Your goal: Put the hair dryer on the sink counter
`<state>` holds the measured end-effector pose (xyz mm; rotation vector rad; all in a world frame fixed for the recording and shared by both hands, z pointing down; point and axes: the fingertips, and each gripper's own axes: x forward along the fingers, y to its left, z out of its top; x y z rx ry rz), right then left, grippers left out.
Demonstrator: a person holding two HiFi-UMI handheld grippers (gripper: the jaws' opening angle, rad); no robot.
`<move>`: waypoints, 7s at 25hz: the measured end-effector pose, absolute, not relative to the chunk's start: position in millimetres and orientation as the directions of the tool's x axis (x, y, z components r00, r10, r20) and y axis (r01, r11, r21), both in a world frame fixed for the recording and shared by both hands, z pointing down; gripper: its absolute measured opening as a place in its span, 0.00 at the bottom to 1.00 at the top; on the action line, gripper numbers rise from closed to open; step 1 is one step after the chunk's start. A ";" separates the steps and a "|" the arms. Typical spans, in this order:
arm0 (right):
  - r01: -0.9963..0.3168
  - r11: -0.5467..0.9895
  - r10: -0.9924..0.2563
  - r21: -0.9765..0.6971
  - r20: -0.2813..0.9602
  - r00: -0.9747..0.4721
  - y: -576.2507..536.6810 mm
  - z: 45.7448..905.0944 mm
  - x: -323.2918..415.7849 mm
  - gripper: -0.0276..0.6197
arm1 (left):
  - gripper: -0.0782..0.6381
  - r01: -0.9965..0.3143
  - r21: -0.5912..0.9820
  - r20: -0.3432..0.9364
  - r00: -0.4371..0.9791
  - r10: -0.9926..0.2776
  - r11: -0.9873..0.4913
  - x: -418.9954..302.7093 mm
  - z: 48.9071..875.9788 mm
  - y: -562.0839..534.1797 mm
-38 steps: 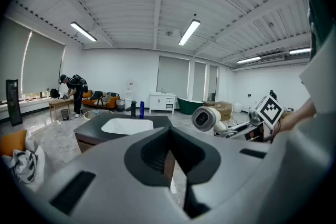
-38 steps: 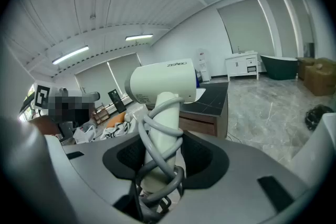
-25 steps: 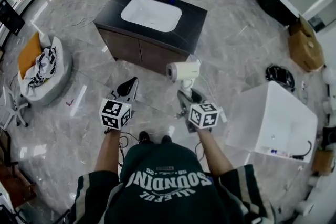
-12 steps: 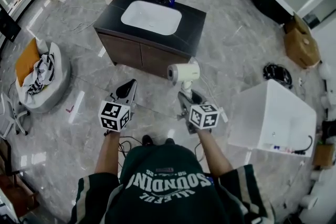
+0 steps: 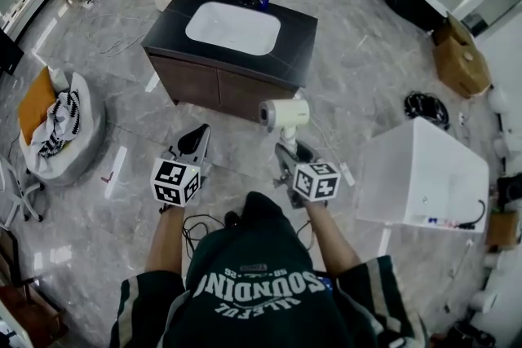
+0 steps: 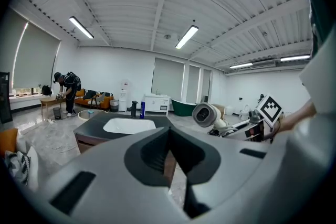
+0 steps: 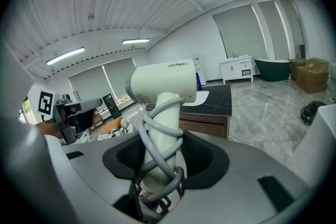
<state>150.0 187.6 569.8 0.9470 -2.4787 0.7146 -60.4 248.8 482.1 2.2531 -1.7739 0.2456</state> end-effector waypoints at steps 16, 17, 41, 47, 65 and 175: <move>-0.729 0.589 -0.544 -0.349 0.495 -0.677 112.2 585.0 119.3 0.34 | 0.11 -0.963 0.084 0.320 0.270 -0.908 -0.257 -99.6 499.9 178.0; -0.730 0.587 -0.546 -0.350 0.495 -0.676 103.9 585.5 115.0 0.34 | 0.11 -0.962 0.084 0.322 0.272 -0.907 -0.259 -104.2 501.2 168.9; -0.769 0.528 -0.562 -0.361 0.531 -0.634 -114.7 590.9 52.2 0.34 | 0.11 -0.936 0.088 0.337 0.351 -0.874 -0.342 -162.3 497.9 -82.5; -0.793 0.496 -0.597 -0.355 0.523 -0.608 -135.5 585.5 58.4 0.34 | 0.11 -0.919 0.090 0.336 0.391 -0.857 -0.384 -155.7 499.4 -115.1; -0.878 0.326 -0.698 -0.351 0.537 -0.474 -172.0 590.1 92.2 0.34 | 0.11 -0.806 0.119 0.335 0.582 -0.741 -0.580 -105.0 508.3 -211.4; -0.924 0.344 -0.637 -0.169 0.681 -0.362 -288.3 669.1 75.8 0.06 | 0.11 -0.849 0.173 0.419 0.522 -0.742 -0.499 -156.8 544.4 -250.8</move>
